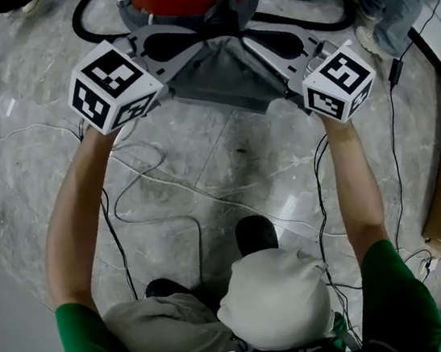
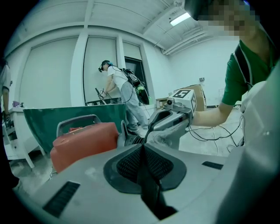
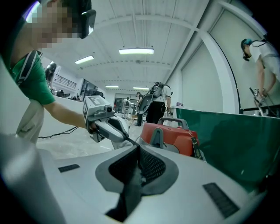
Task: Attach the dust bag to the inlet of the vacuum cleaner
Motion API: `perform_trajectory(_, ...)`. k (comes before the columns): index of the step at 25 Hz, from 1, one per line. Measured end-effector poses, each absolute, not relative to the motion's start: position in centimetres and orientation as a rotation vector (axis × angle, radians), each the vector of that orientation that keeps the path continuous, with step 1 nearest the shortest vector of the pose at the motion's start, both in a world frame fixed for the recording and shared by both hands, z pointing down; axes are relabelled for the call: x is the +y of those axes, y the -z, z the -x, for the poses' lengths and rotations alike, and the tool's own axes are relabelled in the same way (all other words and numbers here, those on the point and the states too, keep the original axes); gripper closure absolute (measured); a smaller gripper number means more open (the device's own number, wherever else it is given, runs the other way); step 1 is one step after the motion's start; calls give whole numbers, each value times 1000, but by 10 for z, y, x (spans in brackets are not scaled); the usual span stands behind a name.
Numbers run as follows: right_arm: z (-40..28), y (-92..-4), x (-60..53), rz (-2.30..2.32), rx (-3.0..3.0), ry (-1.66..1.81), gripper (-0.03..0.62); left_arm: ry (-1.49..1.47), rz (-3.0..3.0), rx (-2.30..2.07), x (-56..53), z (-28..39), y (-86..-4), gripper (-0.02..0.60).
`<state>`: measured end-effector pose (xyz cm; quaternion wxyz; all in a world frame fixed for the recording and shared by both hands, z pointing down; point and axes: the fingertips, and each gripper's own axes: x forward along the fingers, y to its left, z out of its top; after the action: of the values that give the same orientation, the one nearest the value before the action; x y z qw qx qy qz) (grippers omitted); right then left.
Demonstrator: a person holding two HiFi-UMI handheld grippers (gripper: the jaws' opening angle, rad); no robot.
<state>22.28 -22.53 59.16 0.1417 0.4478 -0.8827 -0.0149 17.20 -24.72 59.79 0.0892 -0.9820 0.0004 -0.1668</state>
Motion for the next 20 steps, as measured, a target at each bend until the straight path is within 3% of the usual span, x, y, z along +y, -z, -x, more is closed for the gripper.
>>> perform_trajectory(20, -255, -591, -265, -1331, -2605, -23, 565, 495, 2859, 129, -282, -199, -595, 549)
